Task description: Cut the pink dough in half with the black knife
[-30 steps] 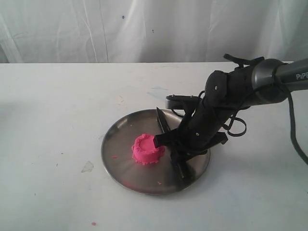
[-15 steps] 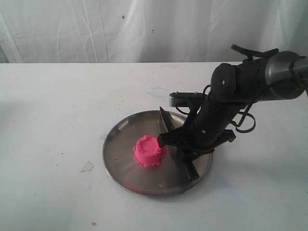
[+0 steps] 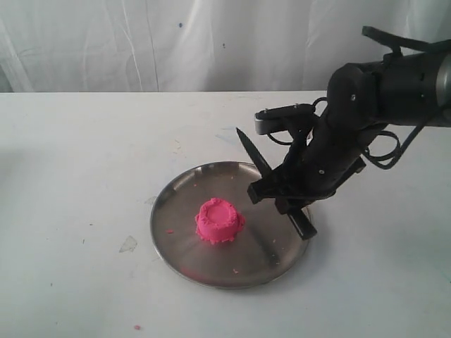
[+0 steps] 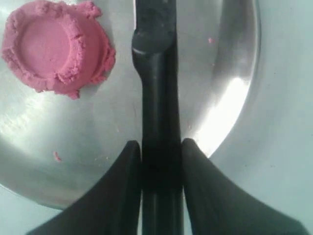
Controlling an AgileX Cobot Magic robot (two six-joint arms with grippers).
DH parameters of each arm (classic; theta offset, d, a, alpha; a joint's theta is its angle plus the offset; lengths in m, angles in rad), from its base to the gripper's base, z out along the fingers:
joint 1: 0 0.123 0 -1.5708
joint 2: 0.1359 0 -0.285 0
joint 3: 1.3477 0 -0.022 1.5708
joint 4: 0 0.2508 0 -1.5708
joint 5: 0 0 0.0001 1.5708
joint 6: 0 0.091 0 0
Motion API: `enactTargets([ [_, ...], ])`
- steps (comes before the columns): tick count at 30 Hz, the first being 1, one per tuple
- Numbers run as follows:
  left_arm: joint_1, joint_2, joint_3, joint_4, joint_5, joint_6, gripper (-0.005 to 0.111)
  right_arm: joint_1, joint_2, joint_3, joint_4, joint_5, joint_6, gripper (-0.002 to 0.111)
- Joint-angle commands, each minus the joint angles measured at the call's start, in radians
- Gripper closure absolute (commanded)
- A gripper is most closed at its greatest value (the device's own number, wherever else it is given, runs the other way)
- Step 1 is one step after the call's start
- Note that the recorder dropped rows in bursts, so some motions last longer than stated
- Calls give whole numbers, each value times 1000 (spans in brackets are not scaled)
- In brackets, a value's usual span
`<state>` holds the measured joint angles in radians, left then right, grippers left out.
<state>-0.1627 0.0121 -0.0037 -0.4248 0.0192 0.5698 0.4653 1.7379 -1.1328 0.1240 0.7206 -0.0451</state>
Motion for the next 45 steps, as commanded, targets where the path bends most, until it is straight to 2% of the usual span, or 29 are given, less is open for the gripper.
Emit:
enactTargets([
  [1, -1, -5, 4, -8, -7, 21, 107, 2, -62, 2, -39, 16, 4, 99],
  [3, -1, -5, 4, -27, -43, -2, 107, 2, -83, 2, -43, 25, 4, 99],
  [6, -1, -5, 4, -136, -77, -168, 107, 2, -106, 2, -43, 45, 4, 99],
  [7, -1, -5, 4, -183, -75, -258, 107, 4, -114, 2, -43, 55, -6, 99],
  [8, -1, -5, 4, -237, -77, -425, 107, 4, -129, 2, -50, 70, -34, 99],
  [10, -1, -5, 4, -251, -77, -639, 107, 4, -158, 2, -52, 83, -88, 99],
  [11, -1, -5, 4, -253, -77, -814, 107, 12, -179, 2, -59, 92, -145, 99],
  [12, -1, -5, 4, -247, -53, -897, 107, 18, -187, 2, -68, 99, -174, 99],
  [13, -1, -5, -26, -245, 52, -930, 107, 47, -202, 2, -104, 113, -244, 99],
  [16, -1, 14, -167, -249, 297, -873, 107, 126, -211, 2, -241, 156, -288, 102],
  [18, -1, 99, -354, -242, 497, -717, 107, 228, -211, 3, -413, 191, -270, 103],
  [21, -1, 238, -503, -167, 675, -629, 107, 312, -211, 3, -540, 211, -239, 103],
  [25, -1, 453, -701, -17, 833, -541, 107, 410, -211, 3, -661, 250, -192, 103],
  [28, -1, 606, -828, 35, 838, -363, 102, 457, -211, 3, -733, 269, -154, 103],
  [30, -1, 704, -891, 39, 808, -257, 91, 485, -211, 3, -770, 271, -130, 103],
  [32, -1, 792, -929, 34, 773, -173, 75, 509, -211, 3, -783, 274, -130, 103],
  [36, -1, 963, -940, -14, 681, 29, 34, 554, -211, 3, -823, 265, -105, 103],
  [37, -1, 1004, -940, -19, 669, 85, 31, 563, -211, 3, -841, 262, -94, 103],
  [39, -1, 1078, -940, -22, 654, 167, 33, 583, -211, 3, -895, 262, -80, 103],
  [43, -1, 1172, -942, -23, 639, 195, 43, 612, -211, 3, -932, 262, -80, 103],
  [45, -1, 1195, -956, -32, 631, 197, 44, 621, -211, 5, -930, 260, -80, 103],
])
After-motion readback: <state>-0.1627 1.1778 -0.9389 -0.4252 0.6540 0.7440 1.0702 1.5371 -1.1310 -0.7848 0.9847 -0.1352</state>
